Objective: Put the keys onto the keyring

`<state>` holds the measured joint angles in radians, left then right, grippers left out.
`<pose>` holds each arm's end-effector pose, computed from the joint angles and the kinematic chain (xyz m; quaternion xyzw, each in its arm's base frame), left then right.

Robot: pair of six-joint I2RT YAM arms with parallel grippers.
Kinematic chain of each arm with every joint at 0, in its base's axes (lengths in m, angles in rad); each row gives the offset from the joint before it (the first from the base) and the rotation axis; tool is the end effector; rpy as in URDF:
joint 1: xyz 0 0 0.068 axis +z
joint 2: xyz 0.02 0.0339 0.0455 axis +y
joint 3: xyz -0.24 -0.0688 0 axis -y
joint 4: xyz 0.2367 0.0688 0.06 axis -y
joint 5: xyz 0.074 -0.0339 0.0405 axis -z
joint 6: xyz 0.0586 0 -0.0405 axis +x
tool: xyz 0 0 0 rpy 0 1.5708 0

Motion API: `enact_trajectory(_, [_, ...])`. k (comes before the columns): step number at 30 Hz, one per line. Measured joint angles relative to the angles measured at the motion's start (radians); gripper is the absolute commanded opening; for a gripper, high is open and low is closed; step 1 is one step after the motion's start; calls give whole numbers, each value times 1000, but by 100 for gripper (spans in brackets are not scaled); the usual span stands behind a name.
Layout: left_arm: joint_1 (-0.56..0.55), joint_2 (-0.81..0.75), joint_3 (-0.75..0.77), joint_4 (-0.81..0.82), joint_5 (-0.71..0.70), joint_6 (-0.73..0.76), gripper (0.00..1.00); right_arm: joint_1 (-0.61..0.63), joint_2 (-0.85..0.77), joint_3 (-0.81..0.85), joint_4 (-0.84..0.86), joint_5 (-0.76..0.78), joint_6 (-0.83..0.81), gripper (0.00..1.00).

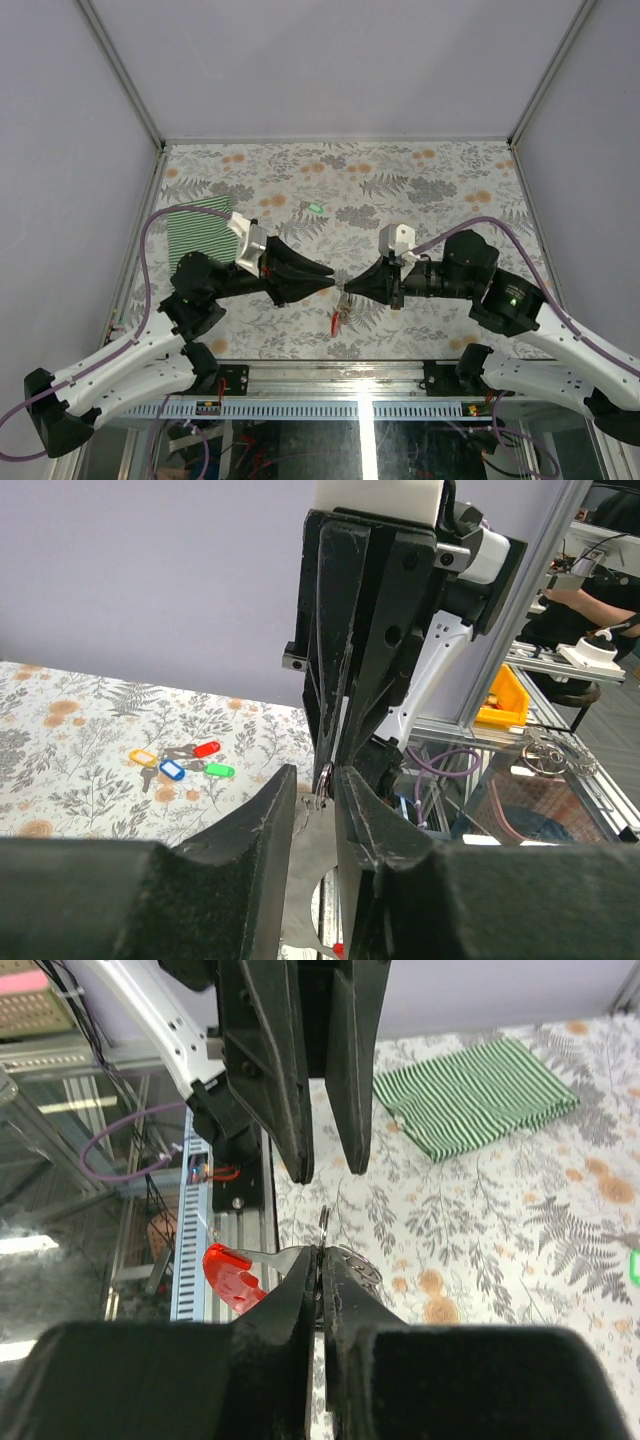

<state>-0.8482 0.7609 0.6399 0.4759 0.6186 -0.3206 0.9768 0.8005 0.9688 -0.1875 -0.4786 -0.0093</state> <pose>0.1085 -0.1744 0.3523 0.3831 0.4601 -0.5764 0.5562 0.0908 0.1826 0.3821 -0.4745 0.5324 0.4662 0.5236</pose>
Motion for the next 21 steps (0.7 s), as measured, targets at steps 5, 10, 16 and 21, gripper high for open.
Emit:
enact_trajectory(5, [0,0,18,-47,-18,10,26,0,55,70,-158,34,-33,0])
enact_trajectory(10, [0,-9,20,-87,-51,29,27,0,137,161,-319,65,-51,0])
enact_trajectory(16, [0,-23,20,-126,-78,53,29,0,185,215,-454,97,-58,0])
enact_trajectory(21, [0,-20,20,-159,-89,72,30,0,220,271,-549,122,-68,0])
